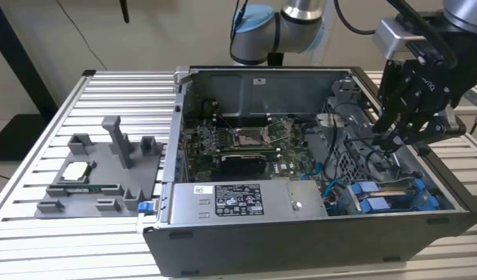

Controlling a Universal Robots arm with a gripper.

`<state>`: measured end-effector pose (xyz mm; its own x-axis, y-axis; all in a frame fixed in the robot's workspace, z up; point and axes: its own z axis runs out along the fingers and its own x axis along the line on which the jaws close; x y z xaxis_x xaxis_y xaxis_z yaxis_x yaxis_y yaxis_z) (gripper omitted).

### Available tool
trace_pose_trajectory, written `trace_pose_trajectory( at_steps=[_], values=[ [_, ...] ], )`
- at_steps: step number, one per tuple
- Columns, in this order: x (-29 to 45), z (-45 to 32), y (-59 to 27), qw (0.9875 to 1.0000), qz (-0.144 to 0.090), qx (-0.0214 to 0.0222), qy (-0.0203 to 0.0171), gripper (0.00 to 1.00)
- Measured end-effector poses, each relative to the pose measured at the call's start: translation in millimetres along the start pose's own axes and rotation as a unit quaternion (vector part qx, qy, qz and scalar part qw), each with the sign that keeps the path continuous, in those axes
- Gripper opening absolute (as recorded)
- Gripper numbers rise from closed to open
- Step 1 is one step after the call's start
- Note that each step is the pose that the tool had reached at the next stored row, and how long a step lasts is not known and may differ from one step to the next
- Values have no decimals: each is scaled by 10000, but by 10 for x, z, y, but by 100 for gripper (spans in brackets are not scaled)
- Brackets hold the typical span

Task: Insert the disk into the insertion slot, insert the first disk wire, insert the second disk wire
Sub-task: 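Insert the first disk wire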

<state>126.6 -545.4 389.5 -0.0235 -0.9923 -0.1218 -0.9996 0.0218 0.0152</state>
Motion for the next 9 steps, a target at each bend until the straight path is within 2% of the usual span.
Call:
trace_pose_trajectory(
  at_steps=[3, 4, 7, 9],
  values=[
    [1, 7, -1, 10000, -2, 6, -91, 28],
    [1, 7, -2, 10000, -2, 6, -99, 22],
    [3, 8, -7, 10000, -1, 7, -85, 19],
    [6, 14, -9, 10000, -1, 8, -38, 19]
  ],
)
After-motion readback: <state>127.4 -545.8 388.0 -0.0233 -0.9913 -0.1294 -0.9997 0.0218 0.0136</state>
